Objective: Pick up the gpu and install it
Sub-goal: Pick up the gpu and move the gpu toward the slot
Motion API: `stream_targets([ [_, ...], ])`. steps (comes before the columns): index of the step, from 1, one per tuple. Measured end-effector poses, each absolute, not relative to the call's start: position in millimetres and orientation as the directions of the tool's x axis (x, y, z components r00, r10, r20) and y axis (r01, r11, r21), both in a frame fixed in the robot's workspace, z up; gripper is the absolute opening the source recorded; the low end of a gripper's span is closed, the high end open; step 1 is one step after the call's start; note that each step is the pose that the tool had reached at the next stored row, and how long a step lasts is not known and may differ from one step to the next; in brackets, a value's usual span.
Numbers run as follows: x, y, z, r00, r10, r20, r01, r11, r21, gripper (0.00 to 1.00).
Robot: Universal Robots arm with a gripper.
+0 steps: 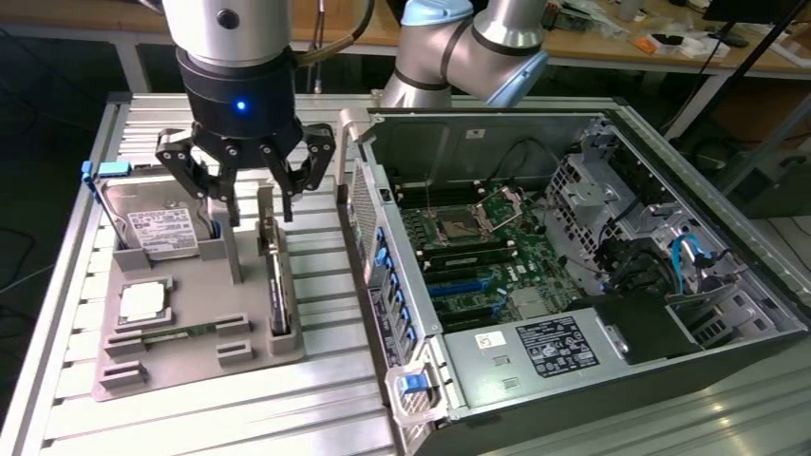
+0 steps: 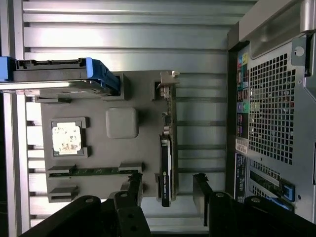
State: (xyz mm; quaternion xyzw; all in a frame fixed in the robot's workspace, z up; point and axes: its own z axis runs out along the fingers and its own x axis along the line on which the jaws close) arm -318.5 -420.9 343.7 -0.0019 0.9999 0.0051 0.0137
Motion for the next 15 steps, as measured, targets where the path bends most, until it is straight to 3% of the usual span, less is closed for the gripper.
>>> stream_targets([
  [15, -317.6, -421.3, 314.6, -1.000, -0.004, -0.027, -0.004, 1.000, 0.010, 0.54],
])
